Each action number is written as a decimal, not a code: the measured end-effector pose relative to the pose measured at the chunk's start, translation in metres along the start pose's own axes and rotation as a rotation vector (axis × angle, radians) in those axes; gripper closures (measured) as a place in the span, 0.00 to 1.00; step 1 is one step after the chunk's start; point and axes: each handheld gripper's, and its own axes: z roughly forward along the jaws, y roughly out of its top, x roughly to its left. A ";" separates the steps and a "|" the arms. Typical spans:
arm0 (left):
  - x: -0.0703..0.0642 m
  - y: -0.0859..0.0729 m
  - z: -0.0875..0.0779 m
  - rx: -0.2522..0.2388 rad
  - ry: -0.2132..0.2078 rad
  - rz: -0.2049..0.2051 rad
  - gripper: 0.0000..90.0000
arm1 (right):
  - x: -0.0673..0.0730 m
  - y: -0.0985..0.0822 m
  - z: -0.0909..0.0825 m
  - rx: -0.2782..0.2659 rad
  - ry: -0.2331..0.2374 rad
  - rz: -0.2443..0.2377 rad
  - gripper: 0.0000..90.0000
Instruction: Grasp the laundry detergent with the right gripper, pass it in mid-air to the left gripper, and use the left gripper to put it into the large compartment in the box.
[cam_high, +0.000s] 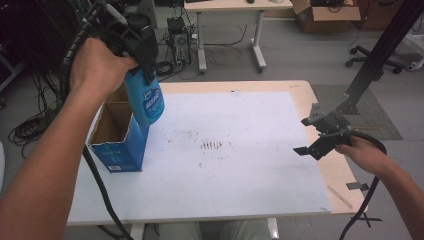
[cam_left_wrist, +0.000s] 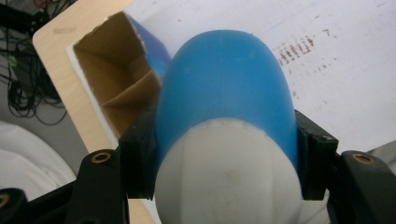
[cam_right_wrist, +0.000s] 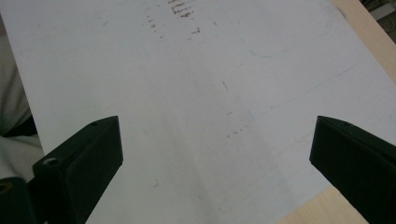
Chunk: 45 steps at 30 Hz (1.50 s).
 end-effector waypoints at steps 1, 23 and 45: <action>0.002 -0.001 0.000 0.000 0.002 -0.009 0.42 | 0.000 -0.001 0.000 0.004 0.002 -0.002 0.02; 0.050 -0.023 -0.004 0.016 0.046 -0.236 0.42 | 0.000 -0.005 0.002 0.016 0.010 -0.006 0.02; 0.077 -0.033 0.020 0.026 0.079 -0.343 0.42 | -0.001 -0.009 0.000 0.026 0.004 -0.006 0.02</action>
